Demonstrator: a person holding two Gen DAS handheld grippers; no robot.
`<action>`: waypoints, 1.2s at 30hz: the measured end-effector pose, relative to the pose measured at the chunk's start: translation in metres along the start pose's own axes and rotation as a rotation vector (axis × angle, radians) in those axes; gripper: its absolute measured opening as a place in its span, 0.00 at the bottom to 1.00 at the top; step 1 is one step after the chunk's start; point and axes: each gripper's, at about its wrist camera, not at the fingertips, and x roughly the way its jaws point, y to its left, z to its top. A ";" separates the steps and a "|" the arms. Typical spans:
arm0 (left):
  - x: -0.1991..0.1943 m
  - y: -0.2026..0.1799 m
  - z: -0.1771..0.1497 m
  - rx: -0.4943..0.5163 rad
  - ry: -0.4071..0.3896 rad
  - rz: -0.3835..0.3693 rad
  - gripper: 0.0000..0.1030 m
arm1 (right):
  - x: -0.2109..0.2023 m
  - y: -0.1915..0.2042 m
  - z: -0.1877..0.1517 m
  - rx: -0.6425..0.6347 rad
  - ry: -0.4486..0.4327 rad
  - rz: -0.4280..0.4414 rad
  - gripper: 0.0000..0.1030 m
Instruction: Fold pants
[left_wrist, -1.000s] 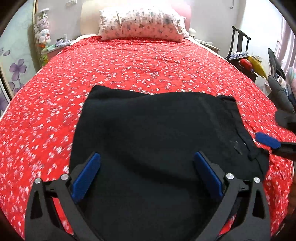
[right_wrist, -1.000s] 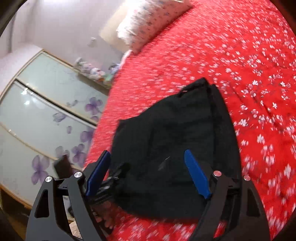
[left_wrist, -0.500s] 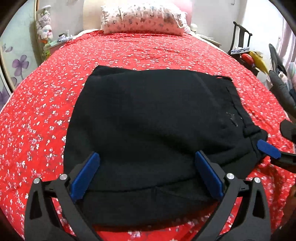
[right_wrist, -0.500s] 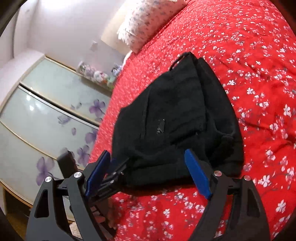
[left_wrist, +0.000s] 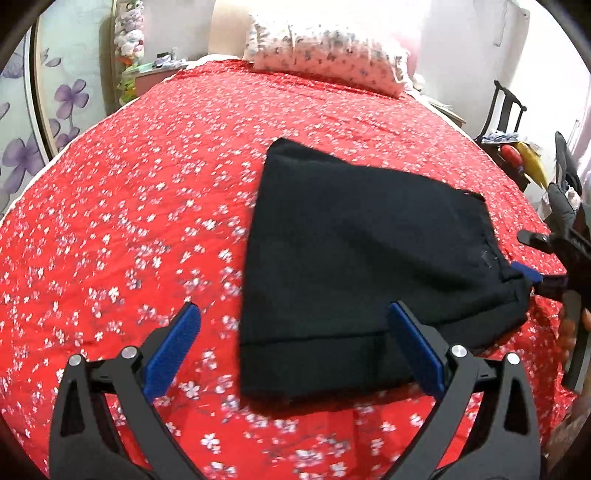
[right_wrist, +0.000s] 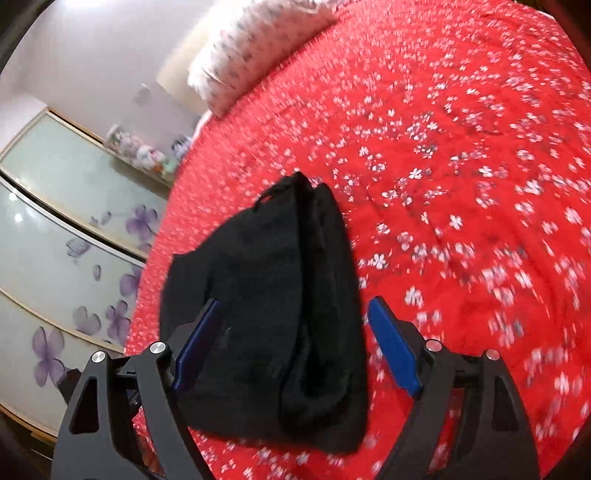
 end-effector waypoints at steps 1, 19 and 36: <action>0.002 0.004 -0.001 -0.005 0.006 -0.003 0.98 | 0.007 0.000 0.003 -0.004 0.026 -0.001 0.80; 0.007 0.017 -0.012 -0.079 0.035 -0.066 0.98 | 0.032 0.007 -0.001 -0.092 0.176 0.018 0.64; 0.000 0.041 0.029 -0.074 0.003 -0.089 0.98 | 0.004 0.088 -0.045 -0.348 -0.134 -0.116 0.35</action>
